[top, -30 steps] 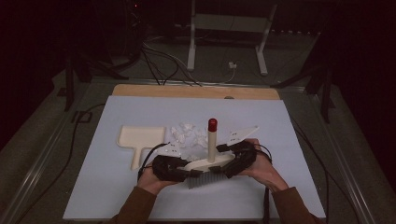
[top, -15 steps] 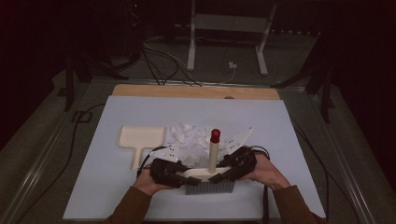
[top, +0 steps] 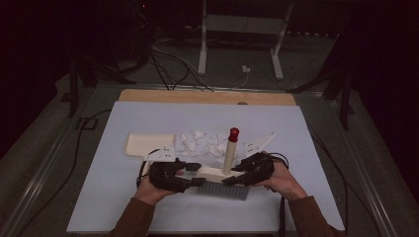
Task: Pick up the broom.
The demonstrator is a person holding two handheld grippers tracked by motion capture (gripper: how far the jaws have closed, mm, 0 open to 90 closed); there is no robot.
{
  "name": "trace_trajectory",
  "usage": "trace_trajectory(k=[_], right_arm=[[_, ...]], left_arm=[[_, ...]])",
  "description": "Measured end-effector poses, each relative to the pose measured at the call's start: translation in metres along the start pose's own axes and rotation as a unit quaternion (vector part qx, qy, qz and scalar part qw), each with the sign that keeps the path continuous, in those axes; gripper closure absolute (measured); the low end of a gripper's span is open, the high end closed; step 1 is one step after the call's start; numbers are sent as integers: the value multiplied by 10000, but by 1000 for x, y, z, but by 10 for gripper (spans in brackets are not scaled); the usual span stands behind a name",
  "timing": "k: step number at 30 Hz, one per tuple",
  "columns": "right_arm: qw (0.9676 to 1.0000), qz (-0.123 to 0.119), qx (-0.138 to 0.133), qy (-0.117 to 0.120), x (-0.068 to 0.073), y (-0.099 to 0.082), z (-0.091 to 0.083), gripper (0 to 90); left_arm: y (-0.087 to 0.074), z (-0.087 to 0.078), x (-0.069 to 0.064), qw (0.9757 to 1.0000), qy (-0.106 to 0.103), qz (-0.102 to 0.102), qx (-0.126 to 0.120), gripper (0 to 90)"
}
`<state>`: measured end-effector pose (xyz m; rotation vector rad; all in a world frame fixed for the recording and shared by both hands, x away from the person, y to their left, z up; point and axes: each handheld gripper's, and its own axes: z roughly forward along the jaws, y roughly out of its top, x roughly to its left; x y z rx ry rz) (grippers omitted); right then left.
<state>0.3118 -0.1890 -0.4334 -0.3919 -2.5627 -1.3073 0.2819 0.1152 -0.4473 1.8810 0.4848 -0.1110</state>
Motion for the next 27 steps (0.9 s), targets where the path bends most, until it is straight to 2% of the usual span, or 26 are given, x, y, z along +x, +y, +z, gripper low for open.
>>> trace_trajectory(k=[1,2,3,6,8,10,12,14,16,19,21,23,25,27], right_arm=[[10000,-7,-45,-47,-1,-1,-1,673],[9999,11,-89,-98,-1,-1,-2,673],[9999,11,-89,-98,-1,-1,-2,673],[9996,85,-197,-193,-2,0,-4,673],[9992,141,-292,-250,-3,1,-5,673],[9988,173,-356,-282,-3,1,-5,673],[9983,221,-418,-338,-4,2,-6,673],[9975,274,-502,-416,-4,3,-6,673],[9957,376,-661,-523,-6,4,-7,673],[9940,520,-781,-560,-7,5,-8,673],[9921,613,-889,-632,-8,5,-10,673],[9904,715,-963,-680,-9,6,-11,673],[9892,760,-1035,-710,-9,6,-13,673],[9876,812,-1107,-766,-10,7,-14,673]], left_arm=[[-1,-3,0,10000,79,-13,-41,399],[-2,-9,-2,9993,352,-1,-110,373],[-2,-9,-2,9993,352,-1,-110,336],[-2,-18,-2,9967,774,-28,-234,283],[-3,-23,-1,9941,1048,-24,-282,231],[-4,-29,-2,9901,1368,-55,-310,162],[-6,-34,-1,9865,1599,-80,-345,129],[-8,-39,-1,9822,1842,-115,-343,53],[-11,-45,1,9797,1953,-174,-409,9],[-15,-53,3,9747,2163,-255,-494,5],[-18,-59,5,9728,2240,-266,-525,5],[-21,-63,5,9695,2367,-282,-563,9],[-24,-68,7,9677,2413,-352,-636,11],[-26,-72,8,9641,2544,-374,-668,11]])
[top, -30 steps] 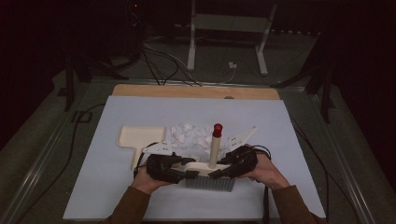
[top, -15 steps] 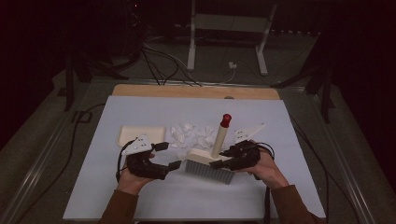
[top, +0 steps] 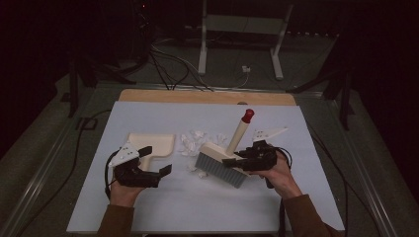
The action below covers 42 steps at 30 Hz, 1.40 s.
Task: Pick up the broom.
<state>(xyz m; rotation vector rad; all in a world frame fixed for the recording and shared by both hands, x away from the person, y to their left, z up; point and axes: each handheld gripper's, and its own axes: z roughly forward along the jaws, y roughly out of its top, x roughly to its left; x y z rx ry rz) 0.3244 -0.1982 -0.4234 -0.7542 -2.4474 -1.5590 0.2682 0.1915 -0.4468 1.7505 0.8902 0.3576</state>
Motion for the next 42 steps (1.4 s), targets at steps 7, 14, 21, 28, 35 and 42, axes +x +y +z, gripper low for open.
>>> trace_trajectory(k=[7,14,21,28,35,42], right_arm=[[9995,110,-198,-222,0,3,0,673],[9983,256,-270,-452,-2,7,5,673],[9976,265,-216,-600,-3,13,12,673],[9965,359,-249,-719,0,20,20,673],[9956,518,-269,-730,1,22,34,673],[9943,643,-344,-776,1,23,42,673]], left_arm=[[-10,-9,7,9986,520,-31,26,22],[-21,-20,14,9959,894,-129,-22,4],[-31,-31,20,9914,1290,-179,-119,4],[-38,-34,22,9869,1593,-205,-148,4],[-43,-34,29,9831,1802,-296,-152,4],[-46,-33,33,9800,1944,-396,-170,4]])
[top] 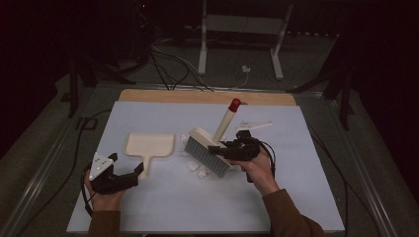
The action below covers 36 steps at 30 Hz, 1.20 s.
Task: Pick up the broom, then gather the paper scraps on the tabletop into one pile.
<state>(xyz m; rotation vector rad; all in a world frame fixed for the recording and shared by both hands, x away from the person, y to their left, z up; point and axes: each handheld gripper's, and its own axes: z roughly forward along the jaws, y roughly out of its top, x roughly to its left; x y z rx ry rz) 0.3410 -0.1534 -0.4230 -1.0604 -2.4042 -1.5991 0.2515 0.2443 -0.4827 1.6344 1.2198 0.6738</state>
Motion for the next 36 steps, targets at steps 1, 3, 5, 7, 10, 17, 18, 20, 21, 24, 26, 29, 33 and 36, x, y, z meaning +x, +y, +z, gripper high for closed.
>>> trace_trajectory(k=[1,3,5,7,10,17,18,20,21,24,26,29,33,36], right_arm=[[10000,21,-17,-6,0,0,1,674],[10000,44,-38,0,1,0,4,673],[10000,57,-53,-12,3,0,8,673],[10000,66,-41,-5,4,0,11,673],[10000,78,-39,-35,7,-2,18,673],[9996,208,-86,-154,12,-5,32,673],[9996,214,-87,-170,13,-5,34,673],[9994,277,-112,-187,14,-5,37,673],[9992,307,-117,-212,15,-6,39,673],[9986,450,-168,-216,15,-6,43,673],[9983,515,-165,-195,15,-7,46,673],[9984,511,-127,-218,17,-8,52,673],[9981,561,-49,-258,20,-12,60,673],[9977,627,18,-256,22,-15,67,673]], left_arm=[[0,-1,0,10000,14,6,-3,4],[0,-1,1,10000,58,-6,-46,4],[0,-2,2,9999,125,-12,-71,4],[0,-3,4,9998,138,-43,-120,4],[1,-4,4,9997,180,-25,-132,4],[0,-5,4,9996,246,-10,-148,4],[0,-5,5,9996,250,-20,-148,4],[0,-5,5,9995,251,-57,-164,4],[0,-5,5,9995,259,-56,-165,4],[0,-5,5,9995,259,-59,-172,4],[0,-5,5,9995,257,-49,-169,4],[0,-4,4,9995,253,-50,-163,4],[0,-4,5,9995,256,-62,-160,4],[0,-4,5,9995,252,-72,-165,4]])
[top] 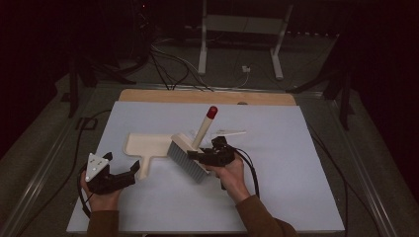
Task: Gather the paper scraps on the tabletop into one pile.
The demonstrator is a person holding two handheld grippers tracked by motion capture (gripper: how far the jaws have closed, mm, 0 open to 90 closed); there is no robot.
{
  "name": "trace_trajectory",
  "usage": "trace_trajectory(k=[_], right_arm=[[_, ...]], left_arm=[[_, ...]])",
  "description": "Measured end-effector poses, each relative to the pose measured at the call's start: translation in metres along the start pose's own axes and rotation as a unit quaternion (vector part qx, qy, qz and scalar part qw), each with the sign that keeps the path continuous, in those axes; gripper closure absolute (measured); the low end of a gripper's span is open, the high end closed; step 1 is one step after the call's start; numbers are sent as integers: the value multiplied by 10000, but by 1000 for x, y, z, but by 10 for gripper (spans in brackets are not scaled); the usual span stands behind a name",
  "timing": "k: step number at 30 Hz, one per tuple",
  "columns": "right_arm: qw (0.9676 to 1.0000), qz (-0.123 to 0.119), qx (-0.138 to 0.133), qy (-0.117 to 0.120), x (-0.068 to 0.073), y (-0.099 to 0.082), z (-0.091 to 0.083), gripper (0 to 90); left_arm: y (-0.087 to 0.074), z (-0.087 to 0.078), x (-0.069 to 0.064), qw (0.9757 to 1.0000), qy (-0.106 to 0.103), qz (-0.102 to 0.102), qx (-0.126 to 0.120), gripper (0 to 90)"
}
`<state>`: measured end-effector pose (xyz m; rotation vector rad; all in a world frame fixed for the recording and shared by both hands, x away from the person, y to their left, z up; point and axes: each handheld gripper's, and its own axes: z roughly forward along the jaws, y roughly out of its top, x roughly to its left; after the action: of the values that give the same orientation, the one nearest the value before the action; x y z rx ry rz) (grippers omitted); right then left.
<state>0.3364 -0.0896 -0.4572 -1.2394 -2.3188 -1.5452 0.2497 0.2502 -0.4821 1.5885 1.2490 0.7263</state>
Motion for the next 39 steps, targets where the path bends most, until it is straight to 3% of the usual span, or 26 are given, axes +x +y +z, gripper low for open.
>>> trace_trajectory(k=[9,18,28,39], right_arm=[[9989,81,316,-331,1,-10,17,672],[9964,197,335,-750,-8,-13,24,673],[9926,623,119,-1033,-24,-16,18,673],[9849,932,-53,-1456,-38,-20,-6,673]], left_arm=[[0,0,0,10000,-14,-4,7,4],[0,1,0,10000,0,13,25,4],[0,1,0,10000,11,9,39,4],[-1,1,0,10000,10,3,51,4]])
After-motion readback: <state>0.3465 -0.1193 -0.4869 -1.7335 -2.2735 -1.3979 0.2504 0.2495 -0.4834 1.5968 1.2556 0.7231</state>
